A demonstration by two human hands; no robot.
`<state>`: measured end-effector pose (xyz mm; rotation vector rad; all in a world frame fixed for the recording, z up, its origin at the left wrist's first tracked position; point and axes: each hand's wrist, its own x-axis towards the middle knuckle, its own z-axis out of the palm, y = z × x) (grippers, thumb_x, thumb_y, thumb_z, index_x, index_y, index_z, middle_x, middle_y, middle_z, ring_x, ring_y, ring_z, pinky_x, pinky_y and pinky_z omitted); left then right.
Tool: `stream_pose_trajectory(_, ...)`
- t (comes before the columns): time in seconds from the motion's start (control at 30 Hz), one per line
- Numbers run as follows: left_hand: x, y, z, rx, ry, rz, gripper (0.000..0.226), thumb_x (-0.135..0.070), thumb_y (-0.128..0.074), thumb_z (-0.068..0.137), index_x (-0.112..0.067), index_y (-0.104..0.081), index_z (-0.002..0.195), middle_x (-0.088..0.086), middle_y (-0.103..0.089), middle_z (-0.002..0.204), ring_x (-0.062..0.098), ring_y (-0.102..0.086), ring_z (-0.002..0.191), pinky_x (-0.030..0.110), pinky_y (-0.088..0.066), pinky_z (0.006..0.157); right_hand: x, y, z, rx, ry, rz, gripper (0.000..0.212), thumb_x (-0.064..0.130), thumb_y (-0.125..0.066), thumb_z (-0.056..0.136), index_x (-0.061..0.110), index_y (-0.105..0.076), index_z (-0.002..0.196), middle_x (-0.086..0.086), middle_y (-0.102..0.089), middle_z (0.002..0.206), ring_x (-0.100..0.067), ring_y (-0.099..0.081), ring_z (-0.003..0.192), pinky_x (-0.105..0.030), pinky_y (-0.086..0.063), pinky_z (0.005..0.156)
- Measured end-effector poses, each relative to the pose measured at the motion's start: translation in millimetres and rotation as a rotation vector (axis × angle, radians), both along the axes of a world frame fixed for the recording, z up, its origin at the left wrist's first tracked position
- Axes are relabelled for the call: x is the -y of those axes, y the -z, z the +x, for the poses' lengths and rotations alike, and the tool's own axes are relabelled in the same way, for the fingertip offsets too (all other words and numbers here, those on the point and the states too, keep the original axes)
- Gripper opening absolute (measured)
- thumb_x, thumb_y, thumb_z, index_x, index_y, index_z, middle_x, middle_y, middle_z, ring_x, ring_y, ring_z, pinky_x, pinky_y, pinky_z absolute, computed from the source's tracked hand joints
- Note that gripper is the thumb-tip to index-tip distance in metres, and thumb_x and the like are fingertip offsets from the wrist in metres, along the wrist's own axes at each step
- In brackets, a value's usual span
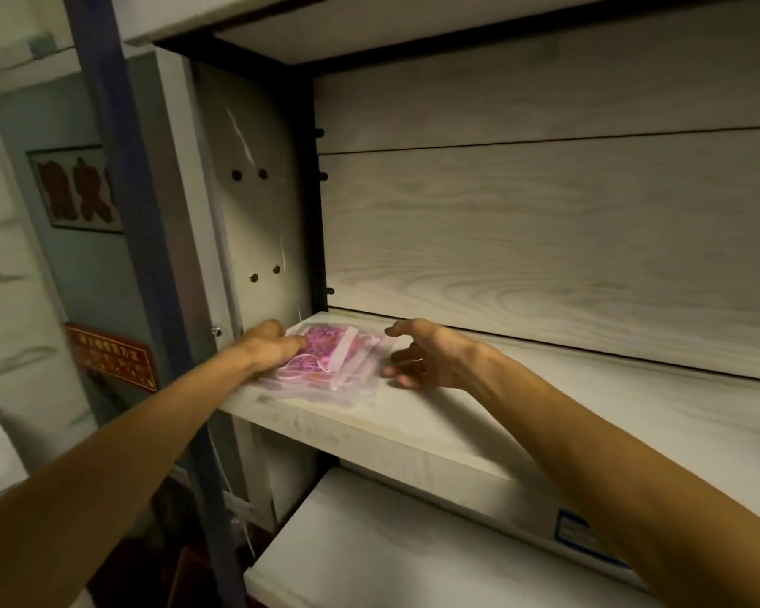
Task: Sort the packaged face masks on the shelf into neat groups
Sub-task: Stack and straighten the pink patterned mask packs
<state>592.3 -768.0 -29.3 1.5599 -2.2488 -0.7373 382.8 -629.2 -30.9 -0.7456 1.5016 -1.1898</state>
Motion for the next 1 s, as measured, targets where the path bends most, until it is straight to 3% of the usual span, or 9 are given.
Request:
stream_pose_trajectory(0.13, 14, -5, -10, -0.173, 0.013, 0.186, 0.032, -0.037, -0.063, 0.098, -0.01, -0.064, 0.114, 0.007, -0.074, 0.095, 0.017, -0.069, 0.077, 0.028, -0.052, 0.061, 19, -1, -4, 0.176, -0.041, 0.097, 0.037, 0.031, -0.056, 0.095, -0.004, -0.05, 0.101, -0.012, -0.062, 0.067, -0.018, -0.058, 0.054, -0.02, -0.044, 0.039)
stream_pose_trajectory(0.27, 27, -8, -22, -0.313, 0.05, 0.328, 0.024, -0.034, -0.064, 0.098, -0.014, -0.071, 0.109, 0.007, -0.073, 0.082, 0.019, -0.067, 0.072, 0.028, -0.053, 0.064, 23, 1, -9, 0.22, 0.013, 0.072, 0.015, 0.021, -0.06, 0.094, 0.008, -0.053, 0.089, -0.004, -0.044, 0.06, -0.013, -0.043, 0.048, -0.018, -0.026, 0.034)
stream_pose_trajectory(0.37, 32, -1, -36, -0.456, 0.089, 0.415, 0.014, -0.025, -0.063, 0.098, -0.015, -0.073, 0.097, 0.005, -0.071, 0.079, 0.018, -0.066, 0.066, 0.027, -0.053, 0.058, 20, 7, -12, 0.089, 0.054, 0.011, 0.012, 0.015, -0.062, 0.093, 0.018, -0.058, 0.083, 0.001, -0.042, 0.062, -0.008, -0.035, 0.045, -0.016, -0.017, 0.034)
stream_pose_trajectory(0.43, 31, 1, -48, -0.532, 0.117, 0.453, 0.011, -0.017, -0.064, 0.096, -0.011, -0.072, 0.092, 0.008, -0.068, 0.084, 0.018, -0.062, 0.065, 0.029, -0.05, 0.058, 15, 9, -12, -0.128, 0.115, 0.006, 0.009, 0.017, -0.07, 0.09, 0.017, -0.063, 0.084, -0.001, -0.049, 0.063, -0.009, -0.04, 0.045, -0.017, -0.025, 0.034)
stream_pose_trajectory(0.53, 30, -1, -66, -0.579, 0.201, 0.483, 0.018, -0.012, -0.064, 0.095, -0.002, -0.071, 0.108, 0.015, -0.06, 0.095, 0.019, -0.049, 0.07, 0.03, -0.04, 0.06, 4, 6, -14, -0.258, 0.229, -0.032, 0.014, 0.017, -0.072, 0.088, 0.008, -0.067, 0.098, -0.008, -0.059, 0.073, -0.016, -0.053, 0.054, -0.024, -0.041, 0.042)
stream_pose_trajectory(0.7, 16, -9, -83, -0.632, 0.253, 0.621, 0.009, -0.014, -0.063, 0.095, -0.011, -0.063, 0.087, 0.007, -0.065, 0.081, 0.019, -0.061, 0.074, 0.032, -0.053, 0.069, -11, -2, -17, -0.4, 0.295, -0.077, 0.026, 0.02, -0.066, 0.094, 0.002, -0.069, 0.112, -0.013, -0.066, 0.093, -0.024, -0.061, 0.078, -0.028, -0.045, 0.06)
stream_pose_trajectory(0.8, 5, -7, -87, -0.639, 0.301, 0.728, 0.01, -0.013, -0.063, 0.096, -0.009, -0.06, 0.087, 0.009, -0.062, 0.081, 0.021, -0.059, 0.075, 0.033, -0.053, 0.071, -22, -3, -17, -0.485, 0.303, -0.07, 0.012, 0.018, -0.061, 0.097, 0.009, -0.068, 0.099, -0.005, -0.068, 0.083, -0.014, -0.063, 0.065, -0.019, -0.044, 0.05)
stream_pose_trajectory(0.9, -9, -1, -96, -0.6, 0.341, 0.767, 0.005, -0.011, -0.062, 0.096, -0.007, -0.061, 0.092, 0.011, -0.065, 0.084, 0.023, -0.062, 0.077, 0.035, -0.055, 0.074, -31, -1, -25, -0.516, 0.373, -0.02, 0.013, 0.014, -0.064, 0.094, 0.002, -0.07, 0.096, -0.008, -0.068, 0.077, -0.02, -0.061, 0.066, -0.018, -0.039, 0.047)
stream_pose_trajectory(1.0, -20, 2, -105, -0.58, 0.343, 0.723, 0.014, -0.005, -0.058, 0.097, -0.008, -0.063, 0.084, 0.006, -0.067, 0.069, 0.017, -0.064, 0.06, 0.029, -0.057, 0.059, -37, -2, -33, -0.387, 0.465, -0.067, 0.005, 0.004, -0.07, 0.088, -0.001, -0.069, 0.087, -0.008, -0.069, 0.066, -0.02, -0.063, 0.061, -0.021, -0.048, 0.049)
